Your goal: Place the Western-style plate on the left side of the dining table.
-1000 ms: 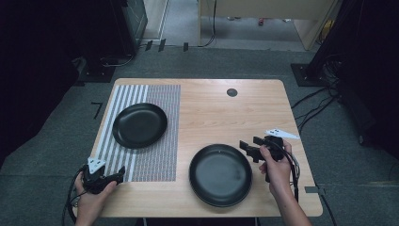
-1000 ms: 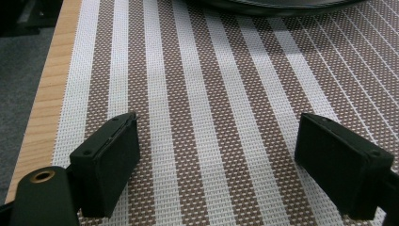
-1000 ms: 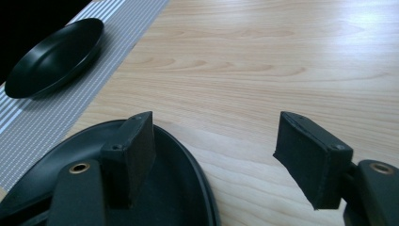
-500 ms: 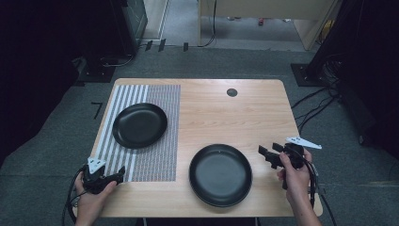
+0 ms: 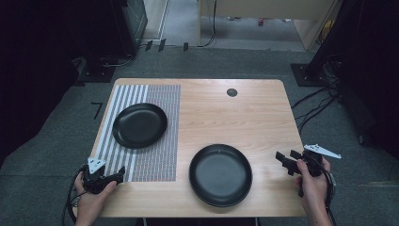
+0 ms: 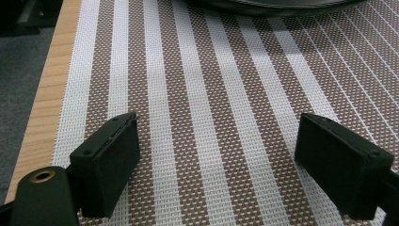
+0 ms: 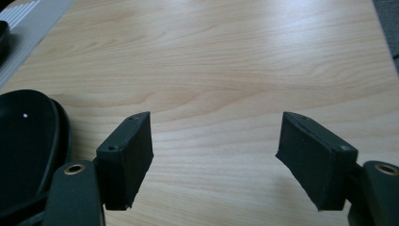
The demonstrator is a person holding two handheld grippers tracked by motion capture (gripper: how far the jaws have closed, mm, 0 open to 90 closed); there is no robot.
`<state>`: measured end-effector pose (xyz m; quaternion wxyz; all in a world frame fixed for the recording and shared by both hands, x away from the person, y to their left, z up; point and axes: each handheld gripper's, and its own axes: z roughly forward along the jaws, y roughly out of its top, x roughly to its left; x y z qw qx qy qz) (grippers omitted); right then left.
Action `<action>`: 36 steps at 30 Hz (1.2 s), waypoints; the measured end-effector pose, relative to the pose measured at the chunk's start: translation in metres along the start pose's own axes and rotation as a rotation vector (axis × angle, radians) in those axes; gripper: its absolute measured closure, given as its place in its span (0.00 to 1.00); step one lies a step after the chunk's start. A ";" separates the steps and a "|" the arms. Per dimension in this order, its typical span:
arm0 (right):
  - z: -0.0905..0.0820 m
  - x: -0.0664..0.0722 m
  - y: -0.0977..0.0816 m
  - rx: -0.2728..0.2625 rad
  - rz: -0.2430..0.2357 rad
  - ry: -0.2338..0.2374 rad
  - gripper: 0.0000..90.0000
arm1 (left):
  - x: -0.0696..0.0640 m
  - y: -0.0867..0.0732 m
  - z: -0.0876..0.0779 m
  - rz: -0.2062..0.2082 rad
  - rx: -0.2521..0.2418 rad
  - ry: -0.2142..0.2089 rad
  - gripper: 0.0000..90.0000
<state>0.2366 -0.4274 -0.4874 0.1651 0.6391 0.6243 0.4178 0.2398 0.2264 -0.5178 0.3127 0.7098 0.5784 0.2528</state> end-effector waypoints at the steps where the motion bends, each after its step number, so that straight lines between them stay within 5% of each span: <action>1: -0.001 -0.003 -0.001 0.002 0.002 -0.006 0.29 | 0.000 0.000 0.000 0.000 0.000 0.000 0.16; 17: -0.008 -0.028 -0.025 0.049 -0.026 -0.109 0.28 | 0.000 0.000 0.000 0.000 0.000 0.000 0.16; 27: -0.008 -0.028 -0.034 0.067 -0.054 -0.136 0.28 | 0.000 0.000 0.000 0.000 0.000 0.000 0.16; 36: -0.005 -0.020 -0.040 0.059 -0.136 -0.192 0.28 | 0.000 0.000 0.000 0.000 0.000 0.000 0.16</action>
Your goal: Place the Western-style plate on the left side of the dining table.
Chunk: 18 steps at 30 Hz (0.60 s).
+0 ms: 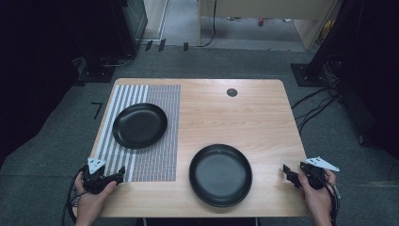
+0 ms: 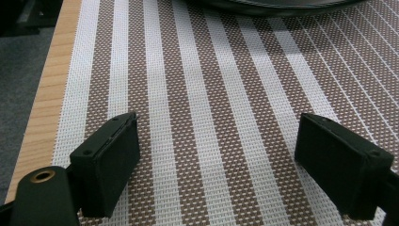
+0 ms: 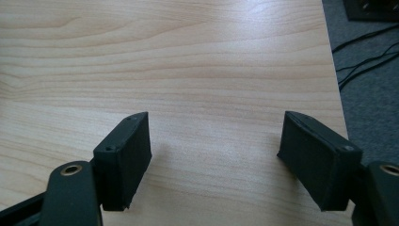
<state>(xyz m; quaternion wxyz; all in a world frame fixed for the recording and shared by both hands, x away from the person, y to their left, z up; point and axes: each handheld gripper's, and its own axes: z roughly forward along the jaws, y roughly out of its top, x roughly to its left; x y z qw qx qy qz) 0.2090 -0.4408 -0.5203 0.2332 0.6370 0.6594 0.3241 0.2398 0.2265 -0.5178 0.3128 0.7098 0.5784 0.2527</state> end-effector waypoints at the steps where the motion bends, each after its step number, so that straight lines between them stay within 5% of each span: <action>1: 0.000 0.002 -0.001 -0.005 -0.011 -0.012 0.27 | 0.000 0.000 0.000 0.000 0.000 0.000 0.16; 7: 0.003 0.009 -0.003 -0.004 -0.056 -0.047 0.22 | 0.000 0.000 0.000 0.000 0.000 0.000 0.16; 18: 0.003 0.009 -0.004 -0.015 -0.053 -0.047 0.23 | 0.000 0.000 0.000 0.001 0.000 -0.002 0.16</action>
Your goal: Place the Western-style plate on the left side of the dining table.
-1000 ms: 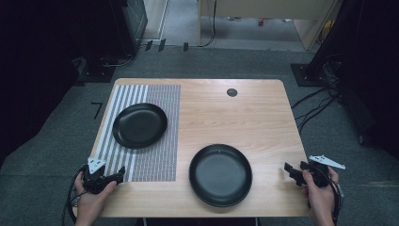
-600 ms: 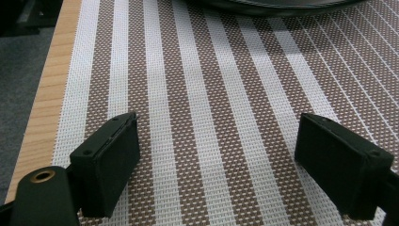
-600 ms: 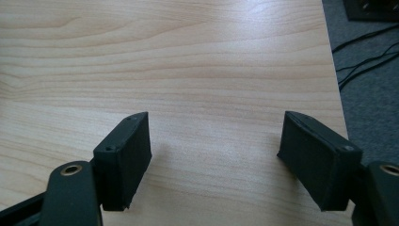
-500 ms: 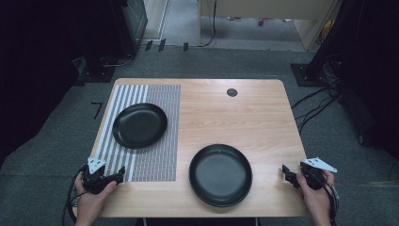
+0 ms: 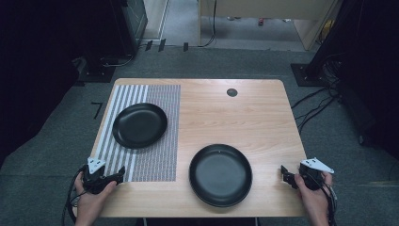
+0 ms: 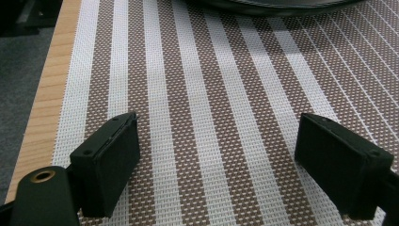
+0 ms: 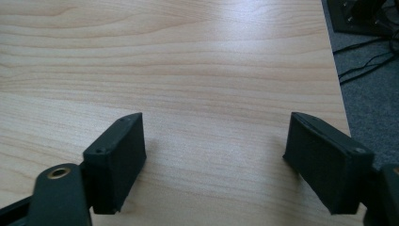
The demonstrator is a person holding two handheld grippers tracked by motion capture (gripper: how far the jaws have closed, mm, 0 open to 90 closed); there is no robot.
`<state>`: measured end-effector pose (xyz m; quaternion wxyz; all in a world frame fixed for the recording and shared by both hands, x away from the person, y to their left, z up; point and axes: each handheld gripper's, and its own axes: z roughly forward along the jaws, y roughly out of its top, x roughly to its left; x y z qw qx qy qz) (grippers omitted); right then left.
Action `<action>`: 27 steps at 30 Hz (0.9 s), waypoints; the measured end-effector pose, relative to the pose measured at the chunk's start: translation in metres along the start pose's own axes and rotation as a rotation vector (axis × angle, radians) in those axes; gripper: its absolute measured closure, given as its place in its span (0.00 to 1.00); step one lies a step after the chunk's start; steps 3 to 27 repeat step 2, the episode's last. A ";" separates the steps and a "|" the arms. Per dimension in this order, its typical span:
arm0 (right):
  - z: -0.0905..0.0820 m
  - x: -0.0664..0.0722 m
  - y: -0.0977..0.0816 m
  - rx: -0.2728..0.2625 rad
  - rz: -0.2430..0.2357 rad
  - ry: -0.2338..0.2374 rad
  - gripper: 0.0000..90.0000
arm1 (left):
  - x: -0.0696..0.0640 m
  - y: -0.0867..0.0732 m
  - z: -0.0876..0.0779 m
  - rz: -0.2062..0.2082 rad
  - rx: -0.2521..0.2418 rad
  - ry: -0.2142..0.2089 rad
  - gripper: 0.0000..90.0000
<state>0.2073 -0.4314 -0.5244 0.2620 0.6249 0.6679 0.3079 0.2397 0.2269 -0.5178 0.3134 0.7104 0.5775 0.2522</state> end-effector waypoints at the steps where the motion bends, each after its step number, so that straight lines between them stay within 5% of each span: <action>1: -0.001 -0.001 0.001 0.002 0.014 0.007 0.25 | 0.000 0.000 0.000 0.001 0.000 -0.001 0.16; 2: -0.002 -0.003 0.002 0.001 0.049 0.033 0.27 | 0.000 0.000 0.000 0.001 0.000 -0.001 0.16; 27: -0.002 -0.003 0.002 0.001 0.049 0.033 0.27 | 0.000 0.000 0.000 0.001 0.000 -0.001 0.16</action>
